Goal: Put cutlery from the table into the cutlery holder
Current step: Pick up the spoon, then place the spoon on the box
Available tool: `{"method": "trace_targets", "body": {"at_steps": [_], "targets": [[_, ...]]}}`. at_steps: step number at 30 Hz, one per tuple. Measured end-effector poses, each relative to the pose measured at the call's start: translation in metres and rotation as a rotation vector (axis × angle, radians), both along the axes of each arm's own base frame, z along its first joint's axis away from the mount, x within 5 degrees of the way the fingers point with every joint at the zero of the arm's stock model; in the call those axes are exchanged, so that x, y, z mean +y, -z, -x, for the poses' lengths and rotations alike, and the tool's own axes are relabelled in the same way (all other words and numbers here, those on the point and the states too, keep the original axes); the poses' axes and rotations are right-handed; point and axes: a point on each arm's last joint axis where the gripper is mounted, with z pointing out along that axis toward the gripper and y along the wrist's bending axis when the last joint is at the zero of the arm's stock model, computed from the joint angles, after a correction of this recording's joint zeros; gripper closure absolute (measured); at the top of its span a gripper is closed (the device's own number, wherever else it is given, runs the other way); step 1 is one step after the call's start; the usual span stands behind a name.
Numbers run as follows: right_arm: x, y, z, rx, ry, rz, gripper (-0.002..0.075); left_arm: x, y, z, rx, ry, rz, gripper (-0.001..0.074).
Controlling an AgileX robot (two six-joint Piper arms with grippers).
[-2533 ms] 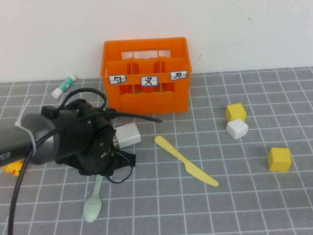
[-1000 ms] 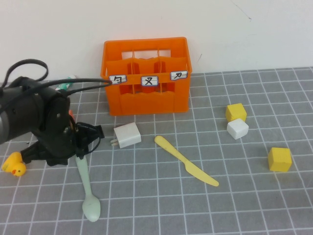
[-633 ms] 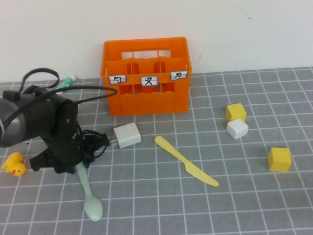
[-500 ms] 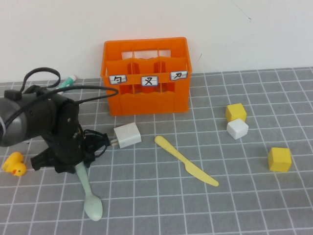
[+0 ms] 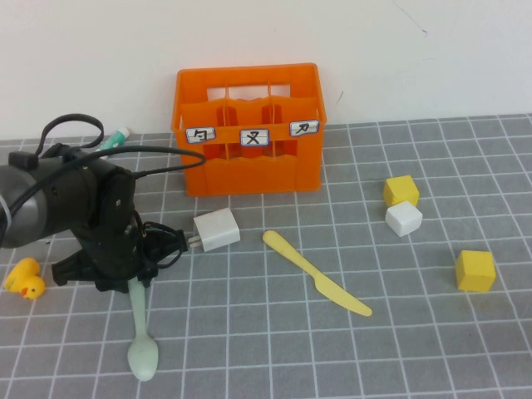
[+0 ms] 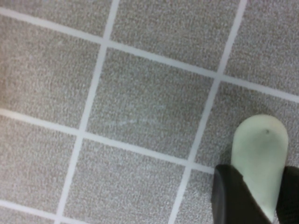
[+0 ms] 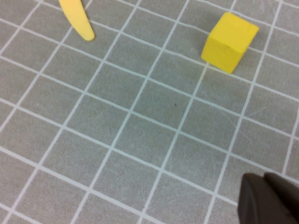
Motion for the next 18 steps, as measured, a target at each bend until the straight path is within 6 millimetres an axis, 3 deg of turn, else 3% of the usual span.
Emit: {"method": "trace_targets", "body": {"at_steps": [12, 18], "targets": [[0.001, 0.000, 0.000, 0.000, 0.001, -0.012, 0.0729, 0.000, -0.008, 0.001, -0.030, 0.066, -0.005, 0.0560], [0.001, 0.000, 0.000, -0.001, 0.000, -0.012, 0.0729, 0.001, -0.048, 0.007, -0.172, 0.102, 0.028, 0.0560]]}}
